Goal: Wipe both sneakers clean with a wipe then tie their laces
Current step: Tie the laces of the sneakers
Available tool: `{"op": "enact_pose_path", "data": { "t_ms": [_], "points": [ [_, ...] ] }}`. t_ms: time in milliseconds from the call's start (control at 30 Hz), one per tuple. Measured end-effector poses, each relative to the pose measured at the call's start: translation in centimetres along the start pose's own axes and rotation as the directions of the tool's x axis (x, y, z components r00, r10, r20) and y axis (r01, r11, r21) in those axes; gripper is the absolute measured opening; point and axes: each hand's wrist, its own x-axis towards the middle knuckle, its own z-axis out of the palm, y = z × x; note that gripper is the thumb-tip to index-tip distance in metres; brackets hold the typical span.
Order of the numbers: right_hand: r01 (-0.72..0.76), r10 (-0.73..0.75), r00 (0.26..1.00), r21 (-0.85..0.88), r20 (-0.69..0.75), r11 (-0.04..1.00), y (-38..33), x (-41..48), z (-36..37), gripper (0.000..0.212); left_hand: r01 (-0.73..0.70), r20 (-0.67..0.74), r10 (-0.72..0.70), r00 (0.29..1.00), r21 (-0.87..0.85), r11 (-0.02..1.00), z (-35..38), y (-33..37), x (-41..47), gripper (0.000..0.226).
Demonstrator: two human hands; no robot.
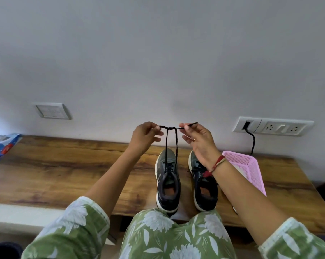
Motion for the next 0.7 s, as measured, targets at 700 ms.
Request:
{"op": "enact_pose_path", "data": {
  "t_ms": [700],
  "points": [
    [0.108,0.049,0.986,-0.833,0.159,0.543,3.0,2.8,-4.5,0.021,-0.125,0.124,0.08,0.989,0.416,0.901,-0.9,-3.7,1.5,0.03]
  ]
}}
